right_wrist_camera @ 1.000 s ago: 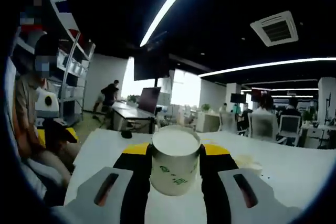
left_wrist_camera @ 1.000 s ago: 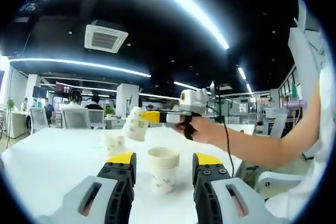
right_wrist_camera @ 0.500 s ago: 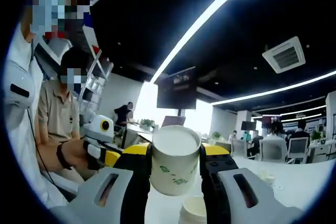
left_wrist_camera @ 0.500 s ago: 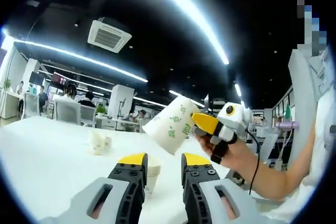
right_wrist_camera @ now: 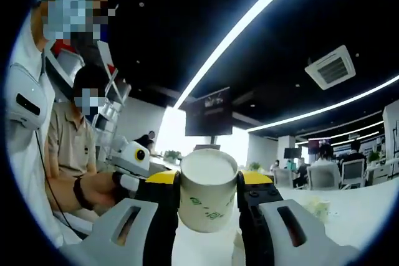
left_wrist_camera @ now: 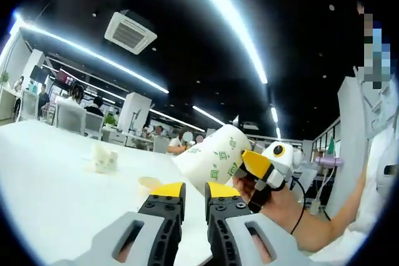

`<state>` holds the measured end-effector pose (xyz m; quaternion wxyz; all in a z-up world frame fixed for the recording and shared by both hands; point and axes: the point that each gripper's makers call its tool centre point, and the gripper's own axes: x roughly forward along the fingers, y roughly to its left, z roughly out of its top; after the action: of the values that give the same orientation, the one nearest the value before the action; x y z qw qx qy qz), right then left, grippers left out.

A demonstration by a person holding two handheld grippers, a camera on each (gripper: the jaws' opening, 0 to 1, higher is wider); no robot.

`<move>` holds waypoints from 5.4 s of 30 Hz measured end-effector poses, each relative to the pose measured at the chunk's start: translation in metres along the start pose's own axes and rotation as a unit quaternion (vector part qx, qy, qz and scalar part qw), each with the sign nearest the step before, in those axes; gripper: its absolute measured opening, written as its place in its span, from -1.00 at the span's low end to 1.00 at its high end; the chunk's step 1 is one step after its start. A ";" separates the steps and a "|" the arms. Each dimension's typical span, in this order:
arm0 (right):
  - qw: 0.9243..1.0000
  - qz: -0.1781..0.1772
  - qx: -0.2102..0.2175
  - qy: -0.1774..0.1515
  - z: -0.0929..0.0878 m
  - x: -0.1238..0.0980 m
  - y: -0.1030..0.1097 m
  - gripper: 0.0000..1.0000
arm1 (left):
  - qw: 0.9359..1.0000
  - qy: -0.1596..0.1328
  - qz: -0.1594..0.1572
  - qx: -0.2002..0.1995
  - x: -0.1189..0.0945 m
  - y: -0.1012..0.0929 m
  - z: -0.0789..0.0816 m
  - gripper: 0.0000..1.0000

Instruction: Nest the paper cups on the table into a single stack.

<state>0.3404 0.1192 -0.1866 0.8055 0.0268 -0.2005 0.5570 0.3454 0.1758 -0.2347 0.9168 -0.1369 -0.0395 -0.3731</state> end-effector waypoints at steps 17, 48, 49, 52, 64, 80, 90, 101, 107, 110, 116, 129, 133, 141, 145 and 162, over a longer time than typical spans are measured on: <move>0.999 -0.014 -0.024 0.018 -0.007 -0.017 0.002 -0.24 | 0.999 -0.033 0.026 0.003 -0.005 -0.002 0.017 -0.98; 0.952 0.060 -0.131 0.268 -0.063 0.022 0.001 0.13 | 0.927 0.073 0.165 0.330 -0.007 0.003 0.017 -1.00; 0.951 0.063 -0.130 0.273 -0.063 0.024 0.000 0.12 | 0.926 0.078 0.162 0.331 -0.006 0.002 0.014 -1.00; 0.945 0.074 -0.120 0.296 -0.066 0.024 -0.002 0.08 | 0.926 0.086 0.156 0.332 -0.006 0.001 0.010 -1.00; 0.937 0.096 -0.086 0.324 -0.075 0.022 0.003 -0.01 | 0.926 0.071 0.142 0.343 -0.008 -0.008 0.018 -1.00; 0.974 0.025 -0.018 0.224 -0.050 0.017 -0.030 -0.13 | 0.958 0.023 0.114 0.262 -0.013 -0.008 0.029 -0.60; 0.989 -0.056 0.083 0.111 -0.044 0.018 -0.093 -0.13 | 0.958 0.035 0.131 0.255 -0.019 0.011 0.028 -0.61; 0.991 -0.046 0.088 0.095 -0.055 0.047 -0.097 -0.14 | 0.958 0.035 0.128 0.254 -0.017 0.011 0.027 -0.64; 0.991 -0.022 0.079 0.107 -0.074 0.057 -0.091 -0.13 | 0.956 0.030 0.133 0.258 -0.022 0.013 0.031 -0.64; 0.992 -0.021 0.055 0.115 -0.081 0.058 -0.093 -0.12 | 0.956 0.030 0.135 0.259 -0.024 0.015 0.032 -0.64; 0.989 -0.028 0.031 0.142 -0.099 0.055 -0.098 -0.12 | 0.956 0.030 0.138 0.258 -0.026 0.018 0.034 -0.64; 0.987 -0.028 0.009 0.156 -0.110 0.055 -0.094 -0.11 | 0.955 0.032 0.137 0.261 -0.023 0.017 0.031 -0.65; 0.988 -0.029 0.005 0.151 -0.112 0.053 -0.093 -0.11 | 0.955 0.034 0.136 0.262 -0.022 0.017 0.030 -0.65; 0.989 -0.030 0.004 0.147 -0.111 0.055 -0.094 0.03 | 0.954 0.031 0.138 0.265 -0.022 0.017 0.031 -0.65; 0.988 -0.034 0.005 0.153 -0.113 0.049 -0.094 0.09 | 0.954 0.032 0.140 0.263 -0.023 0.020 0.030 -0.65; 0.986 -0.051 0.043 0.151 -0.112 0.010 -0.084 0.24 | 0.959 0.032 0.133 0.247 -0.020 0.020 0.025 -0.65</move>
<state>0.4525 0.1258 -0.2710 0.8519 -0.0127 -0.0503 0.5212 0.3458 0.2095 -0.2180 0.9642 0.1020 -0.0830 -0.2303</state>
